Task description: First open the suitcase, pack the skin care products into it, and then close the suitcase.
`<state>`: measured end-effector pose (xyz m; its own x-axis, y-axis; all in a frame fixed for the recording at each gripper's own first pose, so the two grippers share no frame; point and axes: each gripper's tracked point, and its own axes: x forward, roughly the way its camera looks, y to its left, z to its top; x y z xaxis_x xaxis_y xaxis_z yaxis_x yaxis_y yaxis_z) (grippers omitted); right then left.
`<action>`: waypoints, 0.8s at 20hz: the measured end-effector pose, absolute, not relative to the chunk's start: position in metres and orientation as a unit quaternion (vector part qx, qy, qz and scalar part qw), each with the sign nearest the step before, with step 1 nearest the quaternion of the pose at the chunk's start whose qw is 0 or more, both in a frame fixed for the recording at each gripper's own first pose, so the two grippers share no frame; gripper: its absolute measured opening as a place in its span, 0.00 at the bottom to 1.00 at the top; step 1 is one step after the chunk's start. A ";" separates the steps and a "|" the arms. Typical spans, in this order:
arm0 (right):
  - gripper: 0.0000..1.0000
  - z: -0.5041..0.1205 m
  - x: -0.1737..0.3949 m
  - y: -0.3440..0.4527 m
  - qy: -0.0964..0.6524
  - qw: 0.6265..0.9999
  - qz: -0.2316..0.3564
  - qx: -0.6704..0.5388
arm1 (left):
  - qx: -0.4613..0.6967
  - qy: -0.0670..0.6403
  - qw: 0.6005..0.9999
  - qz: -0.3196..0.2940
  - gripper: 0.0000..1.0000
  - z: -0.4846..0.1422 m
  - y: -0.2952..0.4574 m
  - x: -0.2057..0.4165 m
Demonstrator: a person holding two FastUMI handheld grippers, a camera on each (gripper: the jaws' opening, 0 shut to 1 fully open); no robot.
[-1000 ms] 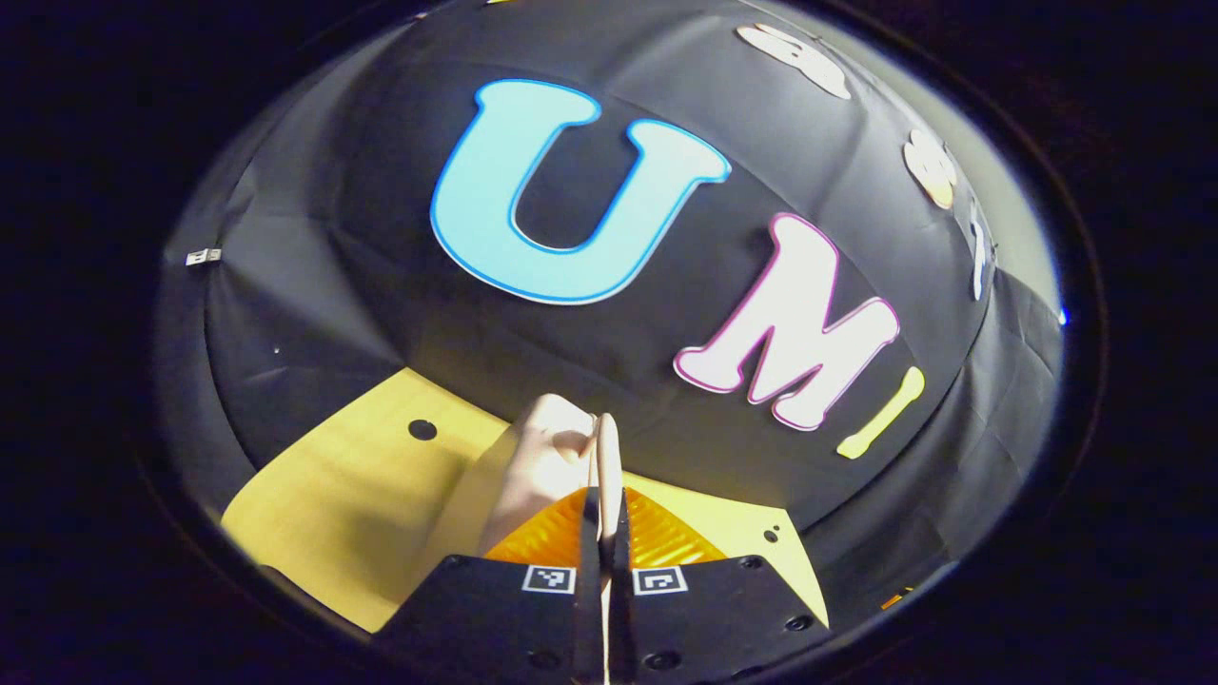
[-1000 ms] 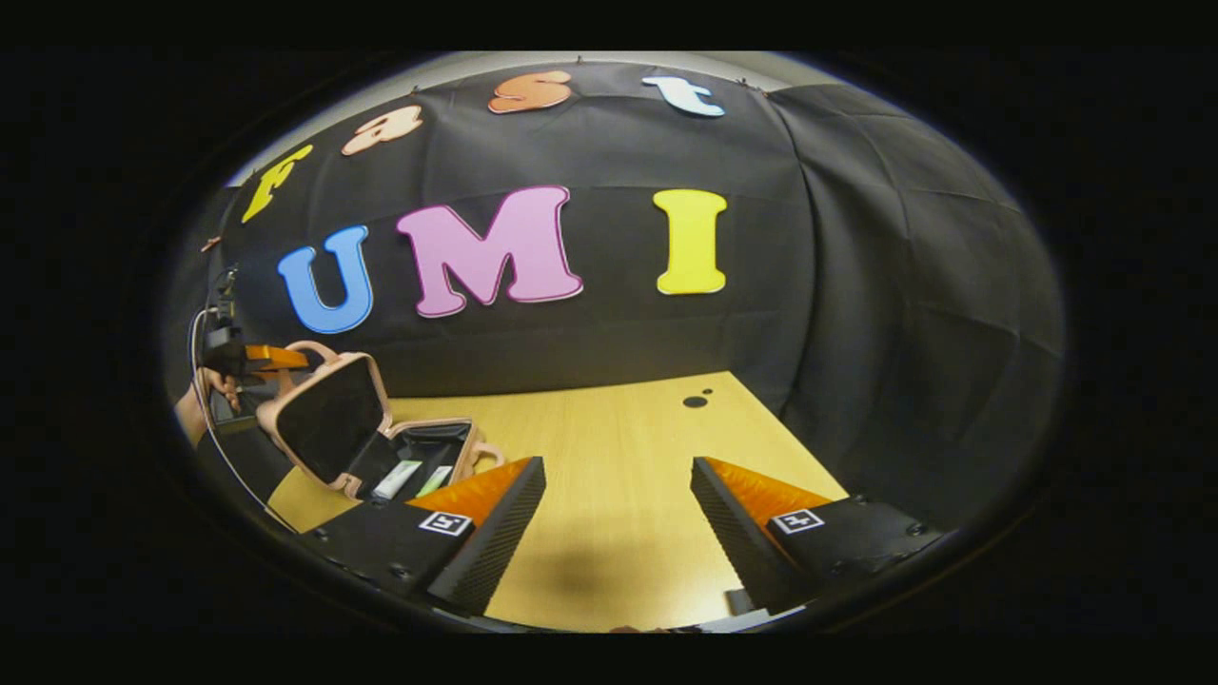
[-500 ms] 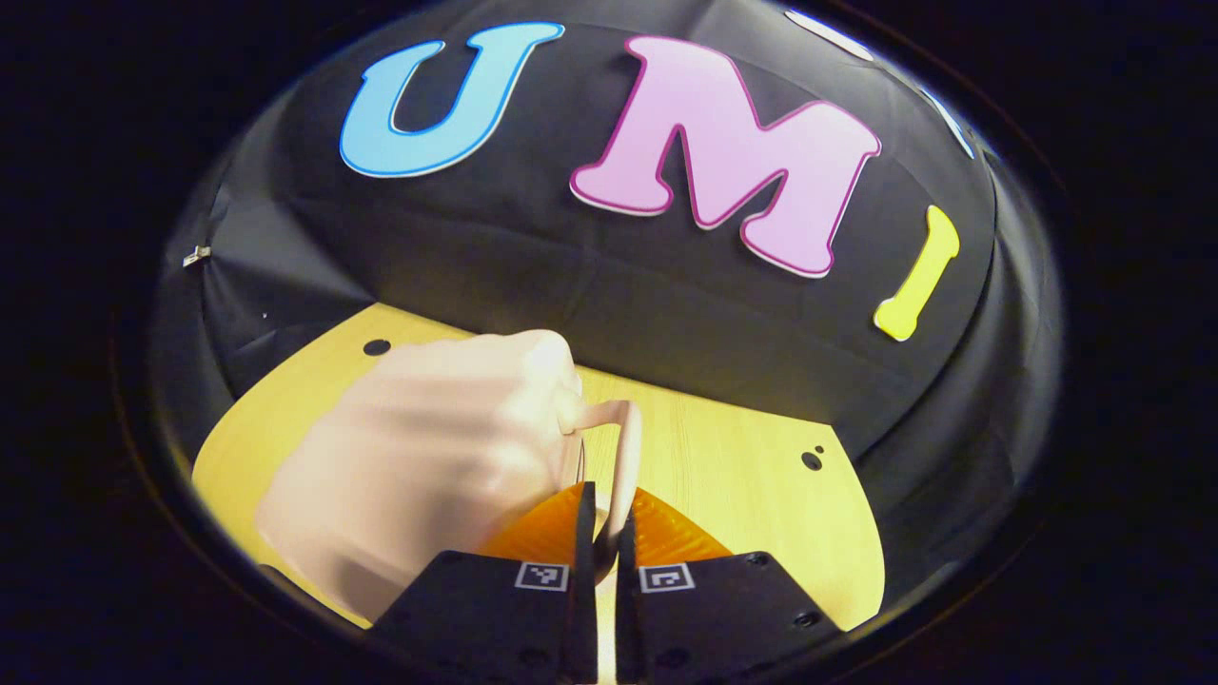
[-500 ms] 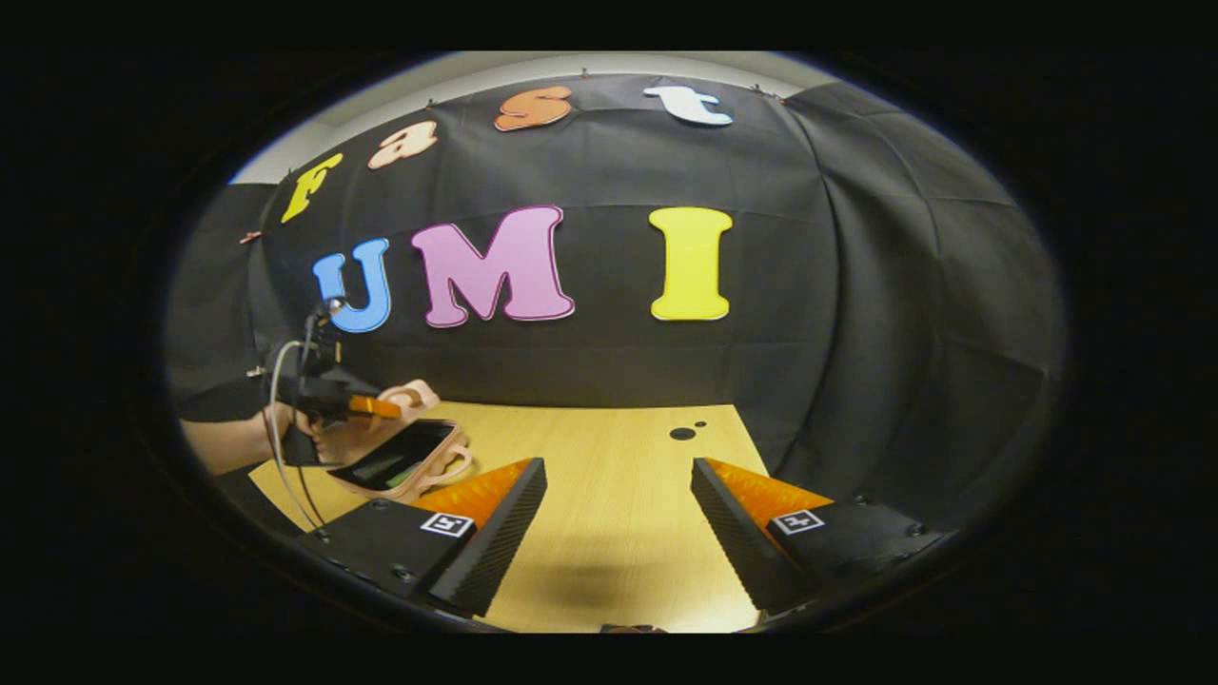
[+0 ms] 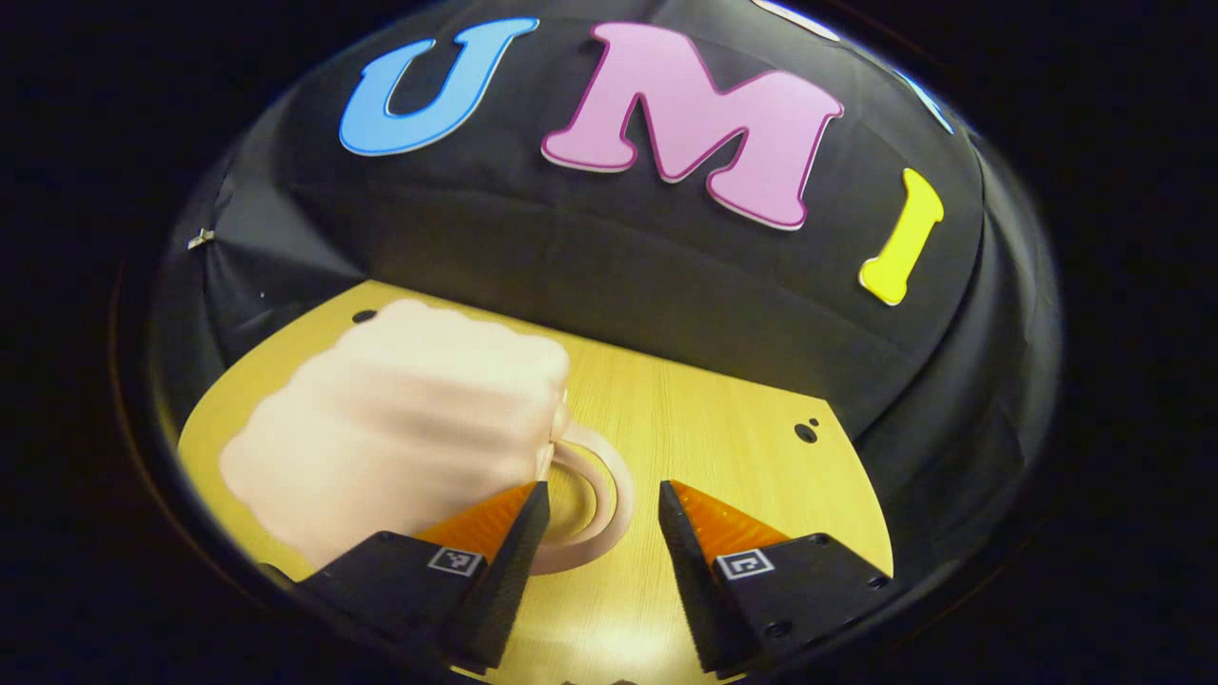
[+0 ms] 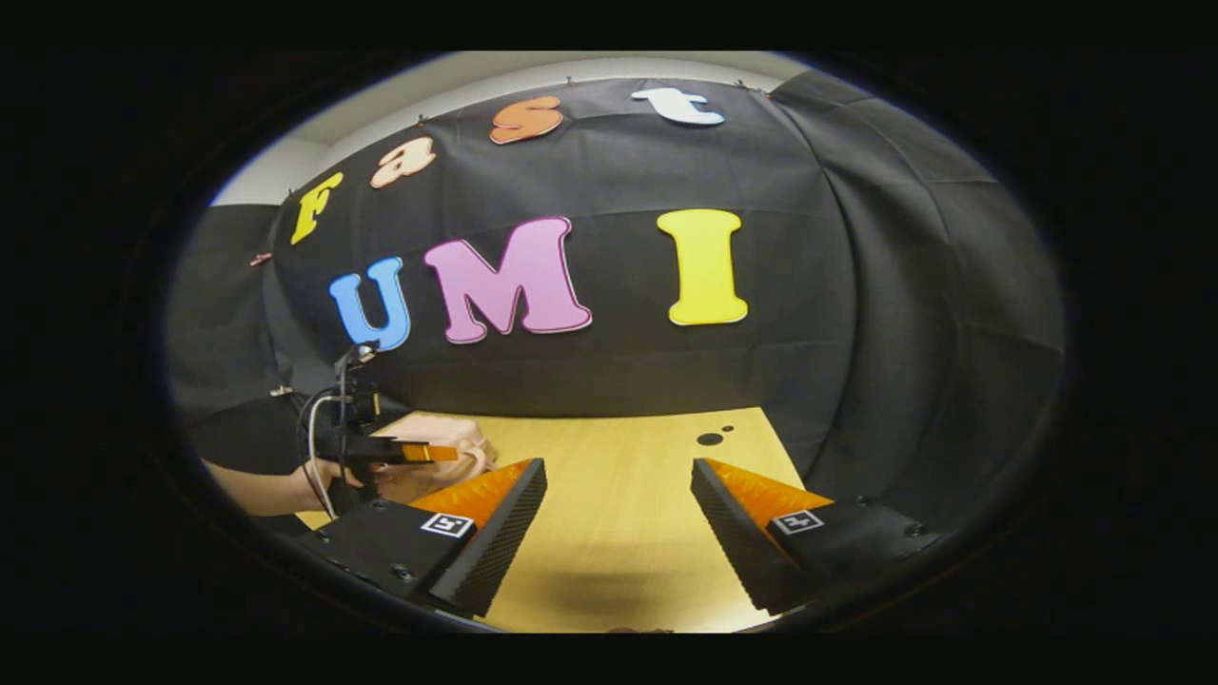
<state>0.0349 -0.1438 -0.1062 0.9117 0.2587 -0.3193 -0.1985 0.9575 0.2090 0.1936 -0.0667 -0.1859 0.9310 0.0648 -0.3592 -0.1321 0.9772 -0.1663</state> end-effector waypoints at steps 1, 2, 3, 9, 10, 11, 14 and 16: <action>0.96 -0.102 0.036 -0.139 0.170 0.973 0.119 0.097 | -0.082 0.161 0.982 0.057 0.94 -0.167 -0.068 0.180; 0.96 -0.099 0.038 -0.135 0.165 0.973 0.119 0.105 | -0.074 0.138 0.985 0.068 0.98 -0.144 -0.069 0.162; 0.97 -0.095 0.038 -0.130 0.160 0.974 0.119 0.109 | -0.071 0.112 0.989 0.072 0.96 -0.122 -0.072 0.145; 0.97 -0.067 0.050 -0.070 0.112 0.979 0.132 0.104 | -0.033 0.005 0.996 0.087 0.96 -0.032 -0.063 0.041; 0.96 -0.060 0.047 -0.056 0.103 0.980 0.138 0.101 | -0.018 -0.007 0.996 0.088 0.96 -0.019 -0.059 0.027; 0.97 -0.053 0.047 -0.042 0.094 0.981 0.143 0.095 | -0.002 -0.018 0.996 0.087 0.96 -0.007 -0.055 0.014; 0.97 -0.036 0.038 -0.003 0.072 0.982 0.155 0.080 | 0.027 -0.043 0.995 0.085 0.96 0.019 -0.052 -0.008; 0.97 -0.028 0.031 0.020 0.064 0.982 0.161 0.079 | 0.014 -0.064 0.994 0.091 1.00 0.029 -0.045 -0.023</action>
